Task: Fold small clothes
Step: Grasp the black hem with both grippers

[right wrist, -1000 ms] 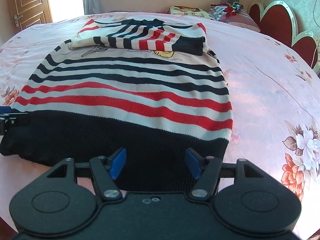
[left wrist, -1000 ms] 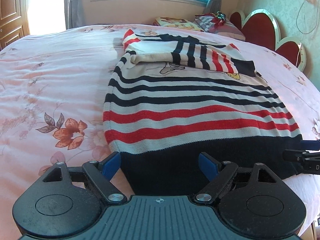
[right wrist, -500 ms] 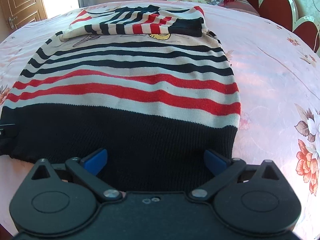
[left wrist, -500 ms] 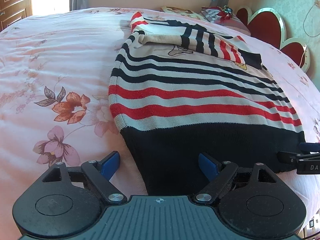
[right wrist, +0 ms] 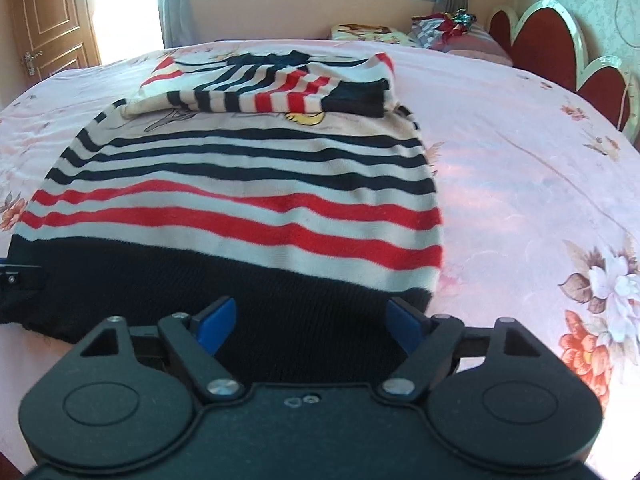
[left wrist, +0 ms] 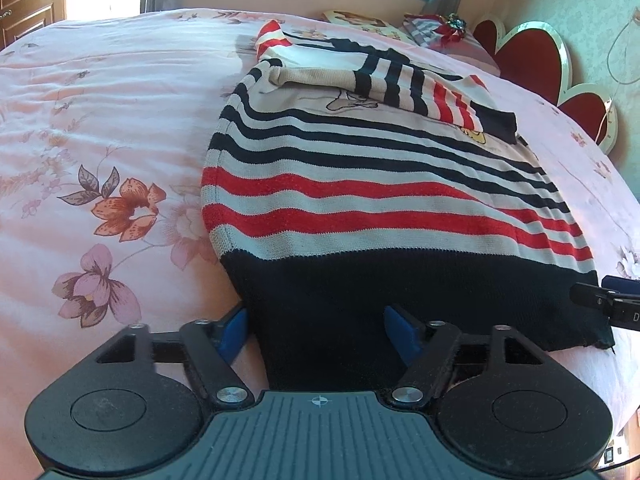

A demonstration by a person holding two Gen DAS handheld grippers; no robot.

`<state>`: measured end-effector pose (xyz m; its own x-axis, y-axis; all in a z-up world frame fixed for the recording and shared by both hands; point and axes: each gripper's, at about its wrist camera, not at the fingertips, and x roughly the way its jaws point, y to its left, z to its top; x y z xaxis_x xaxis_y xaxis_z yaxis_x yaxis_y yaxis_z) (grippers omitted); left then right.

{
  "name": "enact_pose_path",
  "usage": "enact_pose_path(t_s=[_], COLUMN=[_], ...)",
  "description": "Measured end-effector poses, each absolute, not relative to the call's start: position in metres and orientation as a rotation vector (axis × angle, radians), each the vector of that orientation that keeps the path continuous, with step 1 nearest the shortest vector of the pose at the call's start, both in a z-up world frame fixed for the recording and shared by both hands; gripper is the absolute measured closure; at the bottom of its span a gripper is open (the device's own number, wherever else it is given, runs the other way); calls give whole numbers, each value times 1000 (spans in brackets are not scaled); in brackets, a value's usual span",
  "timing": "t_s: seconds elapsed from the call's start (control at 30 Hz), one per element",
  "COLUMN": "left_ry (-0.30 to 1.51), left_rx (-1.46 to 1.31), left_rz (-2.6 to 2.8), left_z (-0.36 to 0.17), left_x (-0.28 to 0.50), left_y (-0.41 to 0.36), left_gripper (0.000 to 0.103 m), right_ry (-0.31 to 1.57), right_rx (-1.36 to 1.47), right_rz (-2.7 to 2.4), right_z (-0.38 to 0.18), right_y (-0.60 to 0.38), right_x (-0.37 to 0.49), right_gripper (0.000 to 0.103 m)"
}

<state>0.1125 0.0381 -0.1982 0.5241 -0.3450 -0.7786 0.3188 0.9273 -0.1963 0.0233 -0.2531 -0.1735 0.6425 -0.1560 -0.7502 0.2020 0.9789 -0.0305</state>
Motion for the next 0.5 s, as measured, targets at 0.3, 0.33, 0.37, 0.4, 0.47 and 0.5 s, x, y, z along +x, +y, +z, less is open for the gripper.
enact_pose_path(t_s=[0.3,0.33,0.37,0.4,0.47,0.5], left_ry=[1002,1004,1010,1013,1031,1040], left_rx=[-111,-113,-122,-127,-132,-147], left_rz=[-447,-454,-465,-475,-493,-494], left_z=[-197,-197,-198,-197,-198,-199], left_x=[116,115,116,116,116,117], left_y=[43,43,42,41,40,40], left_gripper=[60,60,60,63,90,89], right_ry=[928,925,925,927,933,939], right_rx=[224,227,226,230,237,239], right_rz=[-292,-289,-280,-264,-230,-215], right_z=[-184,-185,-185,-185,-182,-182], right_y=[-302,-301,-299,-297,-293,-292], right_x=[7,6,5,6,7,8], right_gripper=[29,30,32,34,54,56])
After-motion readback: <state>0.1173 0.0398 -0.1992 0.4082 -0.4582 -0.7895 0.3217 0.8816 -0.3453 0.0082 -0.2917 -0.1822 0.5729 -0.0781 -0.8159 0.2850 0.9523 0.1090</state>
